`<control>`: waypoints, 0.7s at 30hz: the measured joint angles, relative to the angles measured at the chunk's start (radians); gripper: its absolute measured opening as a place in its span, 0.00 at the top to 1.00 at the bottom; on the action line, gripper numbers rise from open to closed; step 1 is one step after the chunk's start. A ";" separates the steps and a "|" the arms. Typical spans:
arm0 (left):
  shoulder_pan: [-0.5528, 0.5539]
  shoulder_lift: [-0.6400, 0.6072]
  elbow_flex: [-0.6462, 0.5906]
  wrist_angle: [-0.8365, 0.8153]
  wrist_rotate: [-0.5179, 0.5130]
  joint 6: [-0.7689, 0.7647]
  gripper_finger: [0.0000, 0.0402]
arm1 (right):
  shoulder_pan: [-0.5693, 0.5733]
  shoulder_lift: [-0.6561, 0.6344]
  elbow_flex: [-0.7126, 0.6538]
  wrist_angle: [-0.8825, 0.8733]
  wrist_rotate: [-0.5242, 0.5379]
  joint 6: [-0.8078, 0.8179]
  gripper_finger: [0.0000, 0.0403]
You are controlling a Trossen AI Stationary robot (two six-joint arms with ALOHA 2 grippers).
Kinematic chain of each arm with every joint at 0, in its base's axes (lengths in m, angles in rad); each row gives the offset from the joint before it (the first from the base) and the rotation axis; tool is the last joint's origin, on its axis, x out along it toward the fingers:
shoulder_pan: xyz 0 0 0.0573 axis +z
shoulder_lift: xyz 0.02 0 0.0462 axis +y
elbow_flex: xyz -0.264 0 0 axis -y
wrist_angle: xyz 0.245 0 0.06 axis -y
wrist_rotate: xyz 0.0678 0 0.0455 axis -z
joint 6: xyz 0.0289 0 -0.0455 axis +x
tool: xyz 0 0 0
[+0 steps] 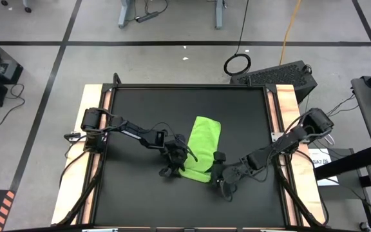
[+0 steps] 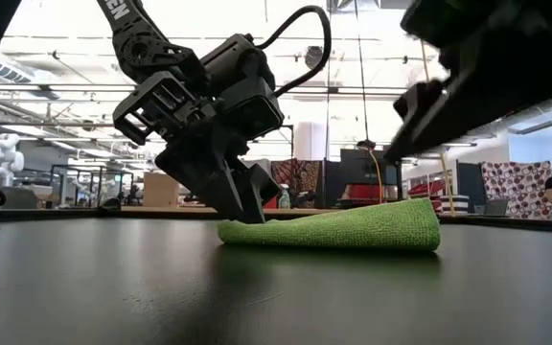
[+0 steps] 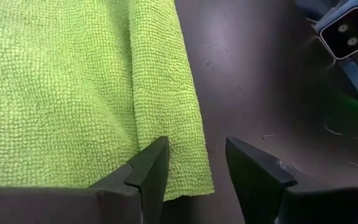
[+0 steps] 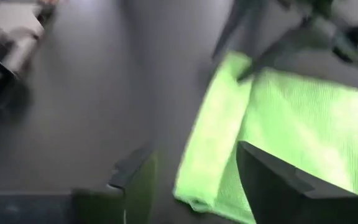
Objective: Roll towel into tight, uniform cylinder
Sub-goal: Roll the green towel
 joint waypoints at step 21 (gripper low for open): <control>0.005 0.000 0.000 -0.001 0.060 -0.046 0.58 | 0.026 0.223 0.089 -0.088 0.086 0.098 0.68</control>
